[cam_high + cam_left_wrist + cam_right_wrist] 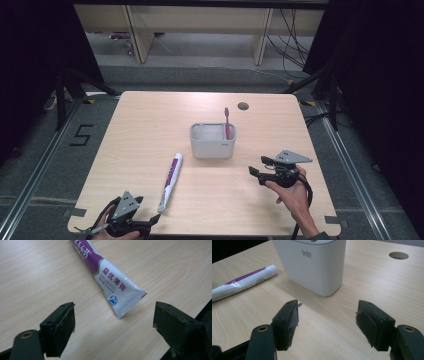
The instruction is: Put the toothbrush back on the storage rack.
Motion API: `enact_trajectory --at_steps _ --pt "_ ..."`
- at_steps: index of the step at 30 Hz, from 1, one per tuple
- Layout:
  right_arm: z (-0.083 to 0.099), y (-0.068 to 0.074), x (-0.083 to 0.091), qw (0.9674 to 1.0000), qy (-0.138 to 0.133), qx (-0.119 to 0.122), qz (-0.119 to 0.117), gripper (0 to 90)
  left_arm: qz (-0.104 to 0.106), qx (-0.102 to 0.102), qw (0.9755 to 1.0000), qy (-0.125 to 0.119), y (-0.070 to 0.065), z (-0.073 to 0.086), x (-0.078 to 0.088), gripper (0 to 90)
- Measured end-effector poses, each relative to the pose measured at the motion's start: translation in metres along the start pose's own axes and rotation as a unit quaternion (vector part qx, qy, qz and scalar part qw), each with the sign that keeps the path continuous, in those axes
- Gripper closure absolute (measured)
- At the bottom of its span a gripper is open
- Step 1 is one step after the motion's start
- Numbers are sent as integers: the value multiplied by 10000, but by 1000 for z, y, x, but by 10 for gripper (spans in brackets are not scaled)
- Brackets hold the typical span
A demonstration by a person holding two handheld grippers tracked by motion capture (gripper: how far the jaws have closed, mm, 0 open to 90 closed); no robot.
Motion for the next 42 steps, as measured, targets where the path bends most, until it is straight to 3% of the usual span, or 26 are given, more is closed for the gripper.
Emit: enact_trajectory --at_steps 2,3,6,7,8,10,11,12,13,15,16,20,23,26,27,30,32,34,37,38,39,40,42 --pt "4 -1 2 10000 30 17 88 345 -17 5 10000 -18 0 0 0 174" --pt "7 1 3 9999 52 -133 46 344 -27 3 10000 -13 0 0 0 174" --pt "12 1 4 10000 34 -2 40 342 -38 47 10000 -8 1 0 0 174" --pt "14 4 4 9999 27 -138 -34 342 -40 32 10000 -6 1 0 0 174" --pt "14 2 5 10000 37 -8 20 340 -47 23 10000 -13 1 0 -1 174" --pt "16 4 4 10000 2 -99 -14 337 -37 19 10000 -9 1 0 -1 174" --pt "17 3 7 10000 66 13 17 336 -40 21 10000 -6 1 0 -1 174" --pt "19 6 8 9998 -1 -174 -81 336 -35 30 10000 -3 1 0 -1 174" --pt "19 6 8 9998 -1 -174 -81 336 -36 -31 10000 34 2 1 -1 174" --pt "22 6 11 9997 96 -201 -52 336 -40 36 10000 31 2 0 -1 174" --pt "22 3 11 10000 69 -13 -9 335 -40 36 10000 31 2 0 -1 174" --pt "28 3 11 9999 155 -16 -25 333 -43 53 10000 0 2 -1 -1 174" --pt "34 5 14 9996 182 -201 -78 328 -40 74 10000 -4 2 -2 -2 174" --pt "40 4 19 9996 253 -133 -71 328 -74 31 10000 31 3 -1 -3 174" --pt "43 6 20 9992 292 -258 -119 328 -55 94 9999 -4 2 -1 -3 174" --pt "45 5 22 9996 241 -113 -107 327 -47 100 9999 1 2 -1 -2 174" --pt "47 6 22 9995 255 -116 -128 325 -90 18 9999 84 5 1 -1 174" --pt "52 8 24 9990 347 -259 -103 299 -58 87 9999 0 3 -1 -2 174" --pt "55 9 24 9989 358 -264 -151 299 -62 98 9999 -7 3 -1 -2 174" --pt "55 8 26 9990 381 -152 -147 296 -51 79 10000 10 3 0 -2 174" --pt "58 12 27 9983 419 -353 -174 290 -51 84 9999 21 4 0 -2 174" --pt "59 9 29 9988 435 -202 -116 287 -57 120 9999 14 4 0 -2 174" --pt "60 9 30 9987 453 -221 -99 284 -55 131 9999 12 4 0 -2 174"
Point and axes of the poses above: each handheld gripper's, and its own axes: x roughly backward along the jaws, z roughly out of its underside, y roughly to its left, the point moved 8 cm from there along -x, roughly forward along the jaws, and after that the axes turned 13 degrees about -x, right-handed, at the moved point
